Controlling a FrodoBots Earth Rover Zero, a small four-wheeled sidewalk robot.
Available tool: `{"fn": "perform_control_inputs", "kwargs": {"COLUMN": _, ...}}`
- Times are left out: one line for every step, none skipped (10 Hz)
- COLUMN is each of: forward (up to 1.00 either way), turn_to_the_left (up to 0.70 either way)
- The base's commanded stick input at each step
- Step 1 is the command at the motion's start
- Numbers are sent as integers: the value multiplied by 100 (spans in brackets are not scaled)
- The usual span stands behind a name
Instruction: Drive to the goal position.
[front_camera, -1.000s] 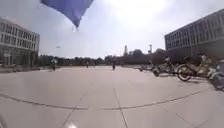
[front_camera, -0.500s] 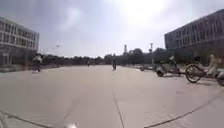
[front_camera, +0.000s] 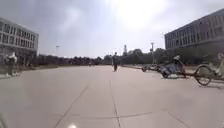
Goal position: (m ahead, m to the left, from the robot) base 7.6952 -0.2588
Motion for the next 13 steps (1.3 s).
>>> {"fn": "perform_control_inputs", "kwargs": {"forward": 100, "turn_to_the_left": 0}}
{"fn": "perform_control_inputs", "kwargs": {"forward": 100, "turn_to_the_left": 0}}
{"fn": "perform_control_inputs", "kwargs": {"forward": 100, "turn_to_the_left": 0}}
{"fn": "perform_control_inputs", "kwargs": {"forward": 100, "turn_to_the_left": 0}}
{"fn": "perform_control_inputs", "kwargs": {"forward": 100, "turn_to_the_left": 0}}
{"fn": "perform_control_inputs", "kwargs": {"forward": 100, "turn_to_the_left": 0}}
{"fn": "perform_control_inputs", "kwargs": {"forward": 100, "turn_to_the_left": 0}}
{"fn": "perform_control_inputs", "kwargs": {"forward": 100, "turn_to_the_left": 0}}
{"fn": "perform_control_inputs", "kwargs": {"forward": 100, "turn_to_the_left": 0}}
{"fn": "perform_control_inputs", "kwargs": {"forward": 100, "turn_to_the_left": 0}}
{"fn": "perform_control_inputs", "kwargs": {"forward": 100, "turn_to_the_left": 0}}
{"fn": "perform_control_inputs", "kwargs": {"forward": 100, "turn_to_the_left": 0}}
{"fn": "perform_control_inputs", "kwargs": {"forward": 100, "turn_to_the_left": 0}}
